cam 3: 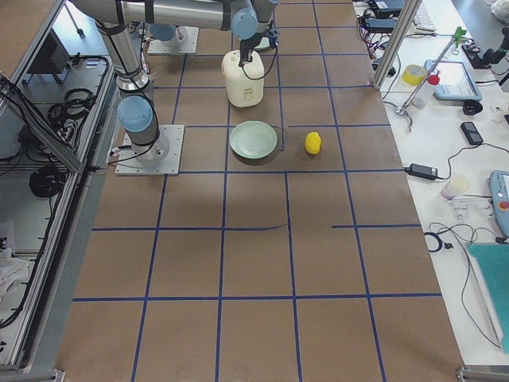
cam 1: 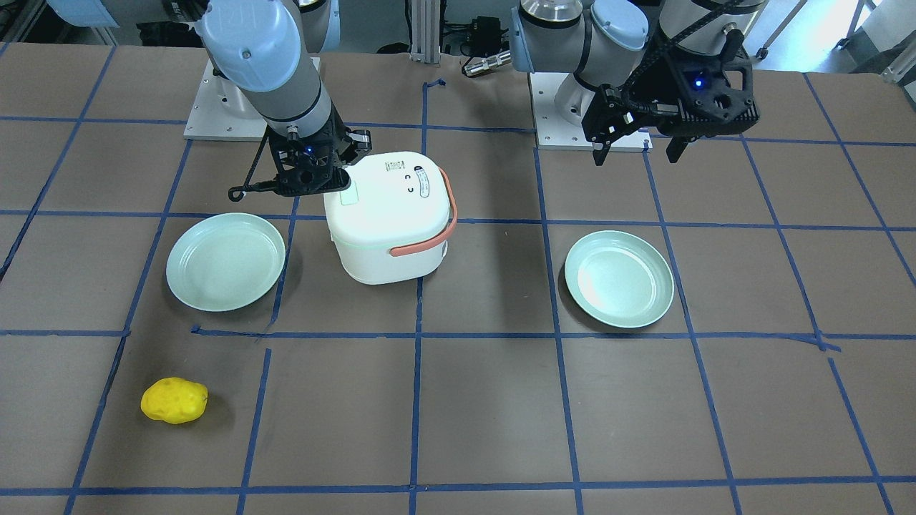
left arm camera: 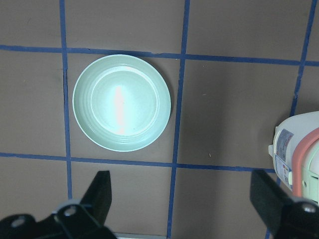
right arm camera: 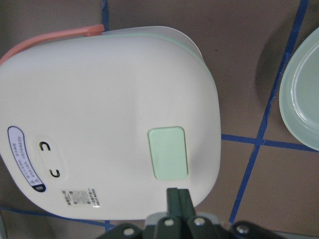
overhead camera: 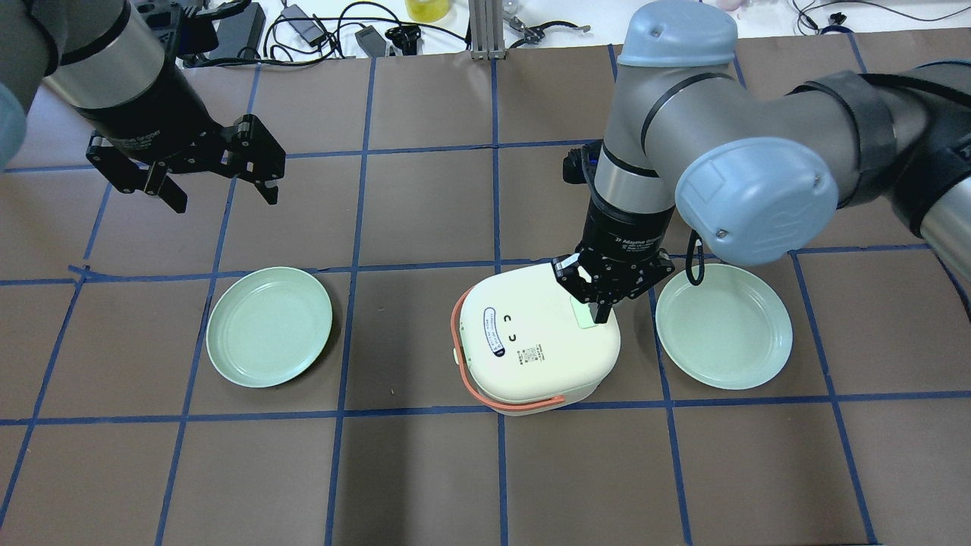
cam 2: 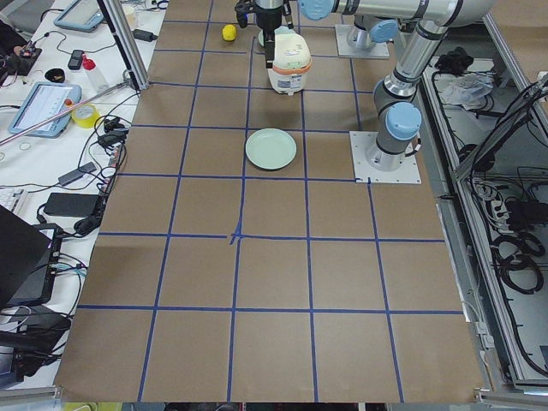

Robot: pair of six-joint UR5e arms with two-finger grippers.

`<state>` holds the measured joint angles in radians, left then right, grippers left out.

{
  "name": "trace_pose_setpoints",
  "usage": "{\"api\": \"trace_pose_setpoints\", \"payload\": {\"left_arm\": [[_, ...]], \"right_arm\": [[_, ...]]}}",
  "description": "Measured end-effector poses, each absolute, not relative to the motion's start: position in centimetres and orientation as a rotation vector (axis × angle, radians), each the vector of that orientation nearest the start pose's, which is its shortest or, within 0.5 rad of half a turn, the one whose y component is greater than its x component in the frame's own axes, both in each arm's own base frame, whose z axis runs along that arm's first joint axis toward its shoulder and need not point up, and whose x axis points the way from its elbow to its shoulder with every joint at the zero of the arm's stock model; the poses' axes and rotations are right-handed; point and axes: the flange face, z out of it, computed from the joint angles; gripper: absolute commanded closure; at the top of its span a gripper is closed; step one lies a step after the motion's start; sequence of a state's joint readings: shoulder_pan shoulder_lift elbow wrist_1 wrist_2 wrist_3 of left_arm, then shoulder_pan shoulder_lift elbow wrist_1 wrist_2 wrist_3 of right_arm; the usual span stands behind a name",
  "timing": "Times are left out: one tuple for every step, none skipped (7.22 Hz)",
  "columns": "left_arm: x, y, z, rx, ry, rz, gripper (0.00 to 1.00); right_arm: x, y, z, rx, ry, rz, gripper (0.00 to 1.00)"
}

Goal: Press rice cooker button
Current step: 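Press the green button on the rice cooker lid with the right gripper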

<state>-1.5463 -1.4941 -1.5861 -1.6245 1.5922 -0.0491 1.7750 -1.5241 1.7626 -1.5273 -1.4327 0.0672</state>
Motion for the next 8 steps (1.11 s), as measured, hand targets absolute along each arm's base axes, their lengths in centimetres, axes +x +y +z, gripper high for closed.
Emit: {"api": "trace_pose_setpoints", "payload": {"left_arm": [[-12.0, -46.2, 51.1, -0.115, 3.118, -0.012, 0.0], [-12.0, -46.2, 51.1, -0.115, 3.118, -0.012, 0.0], [-12.0, -46.2, 51.1, -0.115, 3.118, -0.012, 0.0], [-12.0, -46.2, 51.1, -0.115, 3.118, -0.012, 0.0], [-12.0, -46.2, 51.1, -0.115, 3.118, -0.012, 0.0], [-12.0, -46.2, 51.1, -0.115, 3.118, -0.012, 0.0], [-12.0, -46.2, 51.1, -0.115, 3.118, -0.012, 0.0], [-12.0, -46.2, 51.1, -0.115, 3.118, -0.012, 0.0]], "right_arm": [[24.0, -43.1, 36.6, -0.181, 3.005, 0.444, 1.0], [24.1, -43.3, 36.3, -0.185, 3.006, 0.432, 1.0], [24.2, -43.5, 36.2, -0.189, 3.006, 0.418, 1.0], [24.2, -43.5, 36.1, -0.192, 3.006, 0.412, 1.0], [24.3, -43.6, 36.0, -0.196, 3.006, 0.413, 1.0], [24.3, -43.7, 35.8, -0.197, 3.004, 0.419, 1.0], [24.4, -43.7, 35.6, -0.197, 2.995, 0.424, 1.0], [24.5, -43.7, 35.5, -0.196, 2.984, 0.429, 1.0]]}}
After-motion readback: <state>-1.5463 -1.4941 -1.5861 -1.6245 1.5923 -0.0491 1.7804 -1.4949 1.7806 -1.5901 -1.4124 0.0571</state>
